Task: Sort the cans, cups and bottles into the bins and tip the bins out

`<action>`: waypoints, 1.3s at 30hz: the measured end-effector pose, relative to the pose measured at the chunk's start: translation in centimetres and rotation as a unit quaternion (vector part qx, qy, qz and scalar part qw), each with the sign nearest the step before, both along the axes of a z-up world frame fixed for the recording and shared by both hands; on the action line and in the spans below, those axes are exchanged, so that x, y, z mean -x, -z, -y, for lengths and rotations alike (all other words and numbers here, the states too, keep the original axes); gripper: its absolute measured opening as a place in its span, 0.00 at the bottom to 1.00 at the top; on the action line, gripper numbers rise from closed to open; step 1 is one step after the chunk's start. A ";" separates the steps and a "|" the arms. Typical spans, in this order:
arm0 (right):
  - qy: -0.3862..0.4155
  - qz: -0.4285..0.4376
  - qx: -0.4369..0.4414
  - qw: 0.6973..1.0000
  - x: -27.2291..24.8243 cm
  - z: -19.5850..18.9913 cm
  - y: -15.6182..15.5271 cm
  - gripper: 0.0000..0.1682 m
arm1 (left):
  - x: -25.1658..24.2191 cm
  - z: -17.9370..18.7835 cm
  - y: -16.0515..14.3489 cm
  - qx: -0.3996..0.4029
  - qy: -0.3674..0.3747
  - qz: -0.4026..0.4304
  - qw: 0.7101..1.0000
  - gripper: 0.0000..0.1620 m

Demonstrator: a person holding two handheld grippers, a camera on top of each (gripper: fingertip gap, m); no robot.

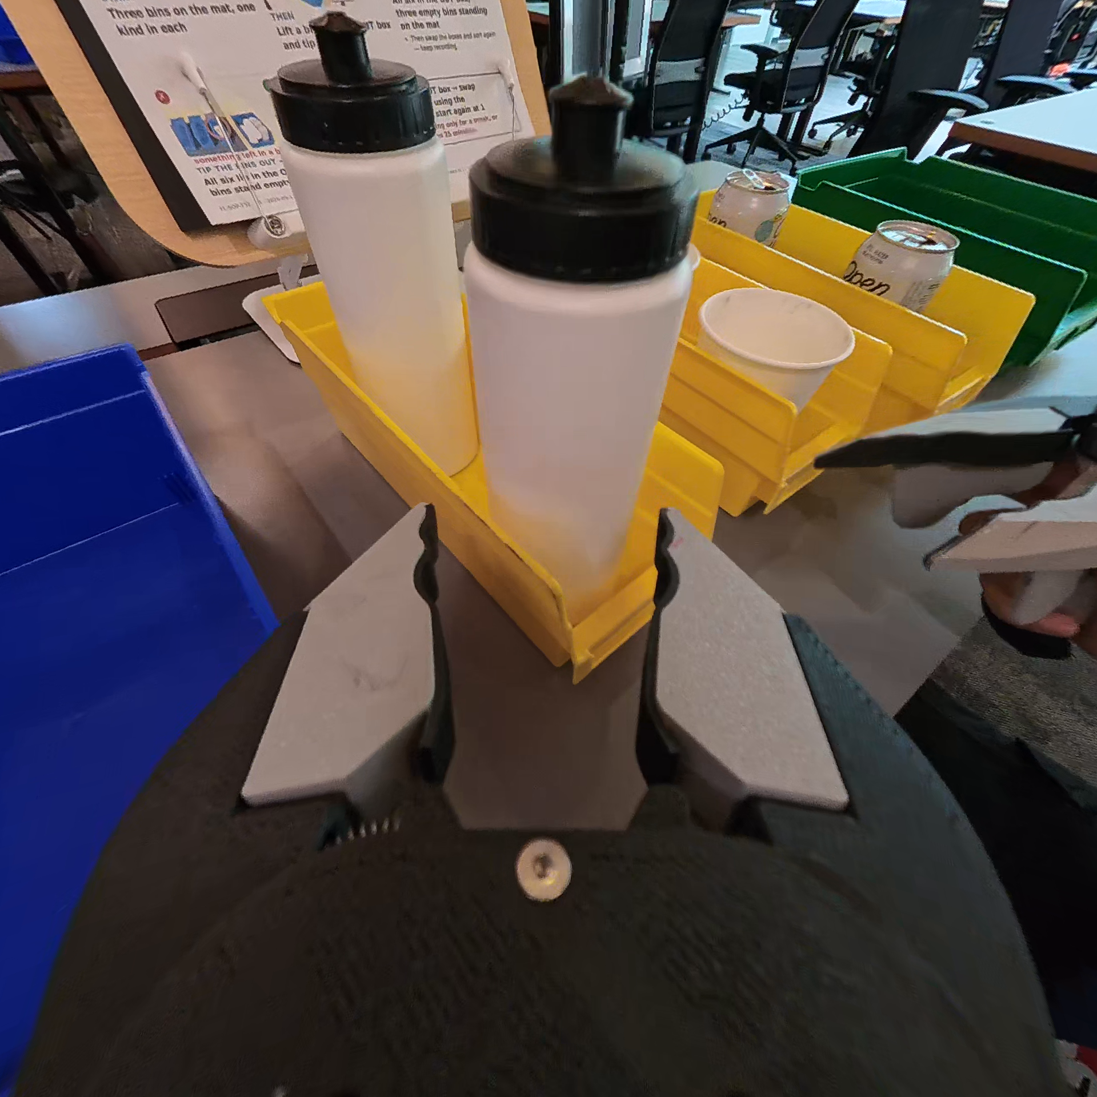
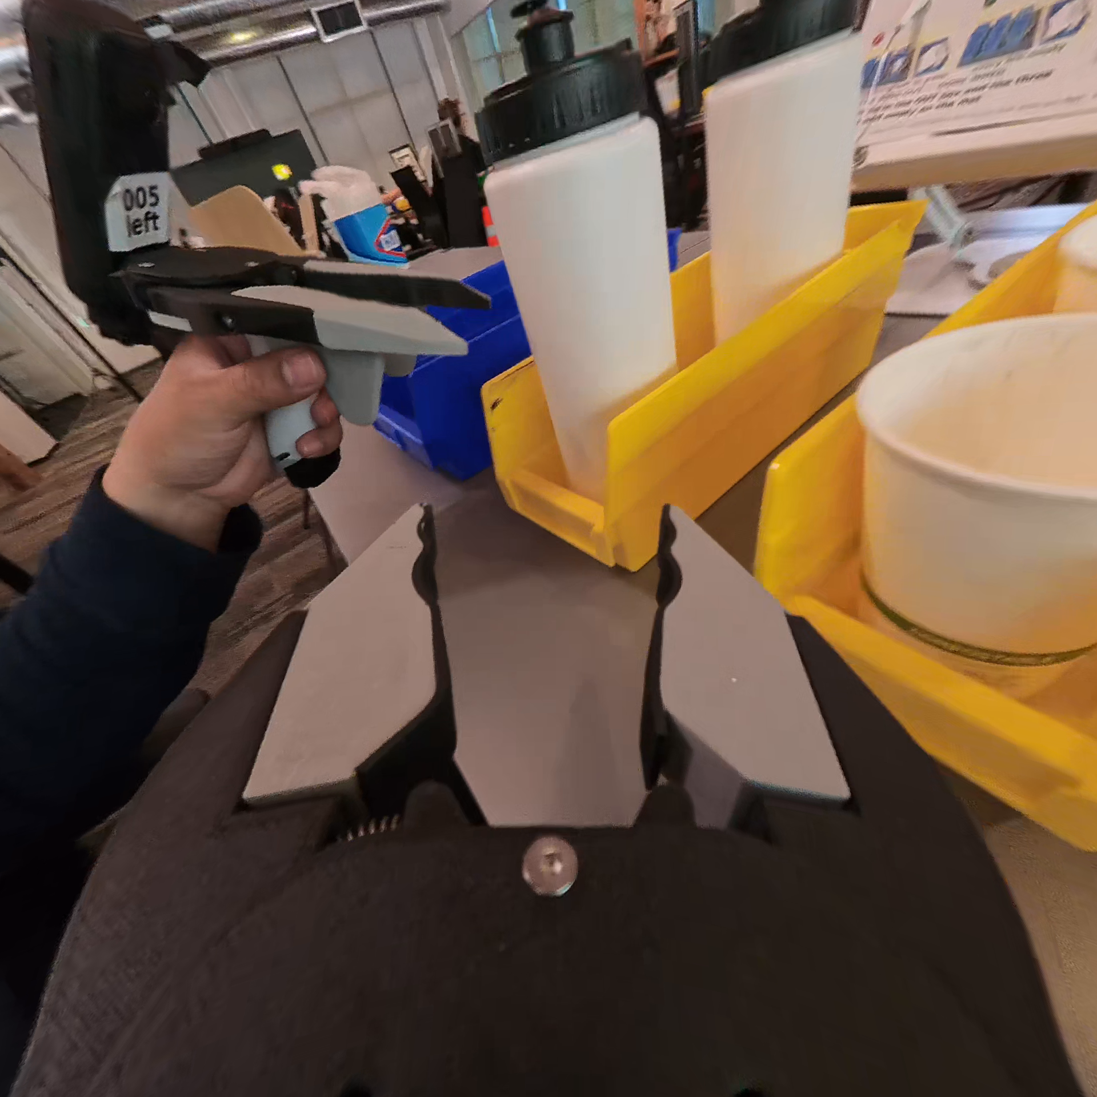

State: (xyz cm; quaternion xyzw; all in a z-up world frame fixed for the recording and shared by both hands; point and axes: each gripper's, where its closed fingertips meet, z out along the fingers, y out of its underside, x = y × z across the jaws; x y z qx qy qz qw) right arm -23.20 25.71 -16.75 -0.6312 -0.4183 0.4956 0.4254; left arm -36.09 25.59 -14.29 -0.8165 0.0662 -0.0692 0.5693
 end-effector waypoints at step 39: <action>0.209 0.149 -0.060 0.965 4.7 -5.4 5.1 0.37 | -1.5 -0.1 7.2 0.145 -0.003 -0.051 0.988 0.13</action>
